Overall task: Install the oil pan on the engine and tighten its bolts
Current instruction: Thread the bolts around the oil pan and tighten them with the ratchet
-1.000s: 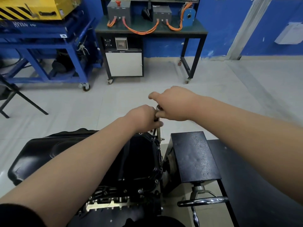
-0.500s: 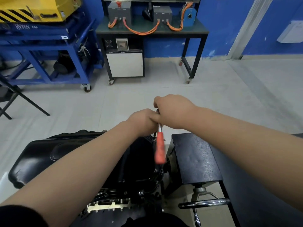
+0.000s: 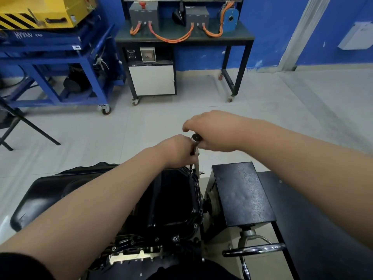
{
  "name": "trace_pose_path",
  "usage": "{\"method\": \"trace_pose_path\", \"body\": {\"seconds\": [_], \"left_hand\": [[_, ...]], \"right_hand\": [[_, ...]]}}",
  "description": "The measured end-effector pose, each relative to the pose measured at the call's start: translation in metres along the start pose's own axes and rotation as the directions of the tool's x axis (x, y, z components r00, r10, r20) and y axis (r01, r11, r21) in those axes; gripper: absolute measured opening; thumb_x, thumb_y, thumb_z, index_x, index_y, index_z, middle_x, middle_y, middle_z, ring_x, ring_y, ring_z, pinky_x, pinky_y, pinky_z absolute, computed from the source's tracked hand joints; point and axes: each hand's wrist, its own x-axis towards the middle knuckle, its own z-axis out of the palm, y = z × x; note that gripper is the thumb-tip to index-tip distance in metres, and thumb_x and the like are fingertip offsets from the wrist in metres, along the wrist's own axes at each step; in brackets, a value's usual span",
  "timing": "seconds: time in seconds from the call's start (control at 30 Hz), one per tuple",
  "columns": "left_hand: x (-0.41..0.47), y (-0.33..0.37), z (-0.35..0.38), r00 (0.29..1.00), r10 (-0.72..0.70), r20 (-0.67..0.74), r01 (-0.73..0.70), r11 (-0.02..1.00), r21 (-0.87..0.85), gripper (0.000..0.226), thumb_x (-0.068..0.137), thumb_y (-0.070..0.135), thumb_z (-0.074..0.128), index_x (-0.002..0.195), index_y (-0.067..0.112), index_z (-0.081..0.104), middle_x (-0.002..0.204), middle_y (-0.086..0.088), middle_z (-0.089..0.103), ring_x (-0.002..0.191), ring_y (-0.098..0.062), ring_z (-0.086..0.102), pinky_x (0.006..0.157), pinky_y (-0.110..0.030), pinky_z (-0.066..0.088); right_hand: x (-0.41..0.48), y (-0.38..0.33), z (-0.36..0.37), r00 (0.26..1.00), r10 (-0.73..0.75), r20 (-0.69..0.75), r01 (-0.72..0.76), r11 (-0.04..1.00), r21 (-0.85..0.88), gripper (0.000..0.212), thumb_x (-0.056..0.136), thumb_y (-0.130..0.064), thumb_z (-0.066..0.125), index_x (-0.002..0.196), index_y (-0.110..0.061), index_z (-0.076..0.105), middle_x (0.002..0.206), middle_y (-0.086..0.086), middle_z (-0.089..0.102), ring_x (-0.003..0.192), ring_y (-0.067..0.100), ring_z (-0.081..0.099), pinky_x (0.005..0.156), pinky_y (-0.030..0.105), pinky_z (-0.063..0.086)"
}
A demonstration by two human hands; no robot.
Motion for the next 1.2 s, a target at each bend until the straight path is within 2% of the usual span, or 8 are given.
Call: {"method": "trace_pose_path", "body": {"seconds": [0.27, 0.37, 0.5, 0.63, 0.77, 0.93, 1.03, 1.2], "left_hand": [[0.000, 0.003, 0.000, 0.999, 0.004, -0.037, -0.005, 0.999, -0.034, 0.025, 0.090, 0.016, 0.040, 0.066, 0.015, 0.043, 0.093, -0.010, 0.063, 0.083, -0.028, 0.057, 0.066, -0.031, 0.041], [0.003, -0.003, -0.001, 0.995, 0.098, 0.008, -0.098, 0.994, 0.042, 0.024, 0.090, 0.029, 0.043, 0.075, 0.012, 0.053, 0.079, -0.004, 0.058, 0.081, -0.026, 0.056, 0.071, -0.034, 0.045], [0.004, -0.005, -0.004, 0.993, 0.108, 0.046, -0.112, 0.987, 0.113, 0.038, 0.091, 0.047, 0.044, 0.061, 0.026, 0.035, 0.060, 0.006, 0.043, 0.067, -0.022, 0.047, 0.063, -0.031, 0.039], [0.004, -0.001, 0.003, 0.987, 0.161, -0.008, -0.159, 0.982, 0.100, 0.023, 0.093, 0.031, 0.043, 0.080, 0.014, 0.053, 0.079, -0.007, 0.061, 0.076, -0.031, 0.056, 0.065, -0.032, 0.044], [0.006, 0.000, 0.001, 0.994, 0.099, 0.045, -0.105, 0.978, 0.180, 0.030, 0.087, 0.031, 0.045, 0.061, 0.023, 0.032, 0.058, 0.002, 0.043, 0.054, -0.018, 0.043, 0.051, -0.029, 0.031], [0.003, 0.000, -0.003, 0.998, 0.063, 0.024, -0.065, 0.991, 0.115, 0.030, 0.089, 0.026, 0.044, 0.061, 0.022, 0.033, 0.074, -0.004, 0.058, 0.067, -0.025, 0.049, 0.059, -0.030, 0.038], [0.002, 0.001, -0.003, 0.993, 0.120, 0.016, -0.121, 0.979, 0.164, 0.031, 0.092, 0.021, 0.039, 0.062, 0.014, 0.034, 0.067, -0.005, 0.051, 0.078, -0.031, 0.057, 0.060, -0.034, 0.038], [0.008, -0.004, -0.007, 0.989, 0.145, 0.007, -0.145, 0.985, 0.092, 0.033, 0.086, 0.035, 0.048, 0.058, 0.020, 0.041, 0.057, 0.005, 0.043, 0.066, -0.024, 0.050, 0.058, -0.028, 0.038]], "right_hand": [[0.002, -0.015, 0.013, 0.986, 0.163, -0.045, -0.164, 0.986, -0.008, 0.042, 0.089, -0.046, 0.048, 0.117, -0.015, 0.052, 0.103, 0.007, 0.063, 0.092, 0.029, 0.058, 0.075, 0.037, 0.049], [0.002, -0.004, -0.001, 0.999, 0.011, 0.041, -0.012, 1.000, 0.017, 0.044, 0.084, -0.035, 0.061, 0.124, -0.023, 0.047, 0.105, -0.004, 0.058, 0.096, 0.020, 0.054, 0.074, 0.033, 0.045], [0.001, -0.005, 0.004, 0.991, 0.136, -0.016, -0.136, 0.989, -0.064, 0.042, 0.090, -0.044, 0.050, 0.123, -0.020, 0.048, 0.108, 0.003, 0.060, 0.097, 0.026, 0.057, 0.078, 0.038, 0.049], [0.004, -0.007, 0.009, 0.978, 0.211, -0.006, -0.211, 0.978, -0.004, 0.043, 0.090, -0.046, 0.049, 0.119, -0.015, 0.051, 0.104, 0.006, 0.063, 0.093, 0.028, 0.057, 0.075, 0.035, 0.047], [-0.002, 0.003, -0.006, 0.999, 0.030, 0.042, -0.030, 1.000, 0.007, 0.044, 0.086, -0.032, 0.058, 0.128, -0.024, 0.045, 0.102, -0.007, 0.053, 0.102, 0.020, 0.052, 0.083, 0.042, 0.046], [0.001, -0.015, 0.016, 0.974, 0.209, -0.091, -0.216, 0.974, -0.067, 0.044, 0.092, -0.050, 0.039, 0.115, -0.016, 0.054, 0.102, 0.010, 0.063, 0.091, 0.031, 0.059, 0.070, 0.034, 0.044], [0.003, -0.009, 0.008, 0.996, 0.090, -0.021, -0.089, 0.995, 0.041, 0.043, 0.087, -0.041, 0.054, 0.123, -0.018, 0.049, 0.109, 0.004, 0.061, 0.097, 0.026, 0.056, 0.076, 0.034, 0.045], [0.002, -0.005, 0.006, 0.995, 0.053, -0.084, -0.071, 0.971, -0.229, 0.035, 0.088, -0.041, 0.048, 0.112, -0.016, 0.053, 0.098, 0.005, 0.063, 0.082, 0.027, 0.057, 0.075, 0.035, 0.042]]}}
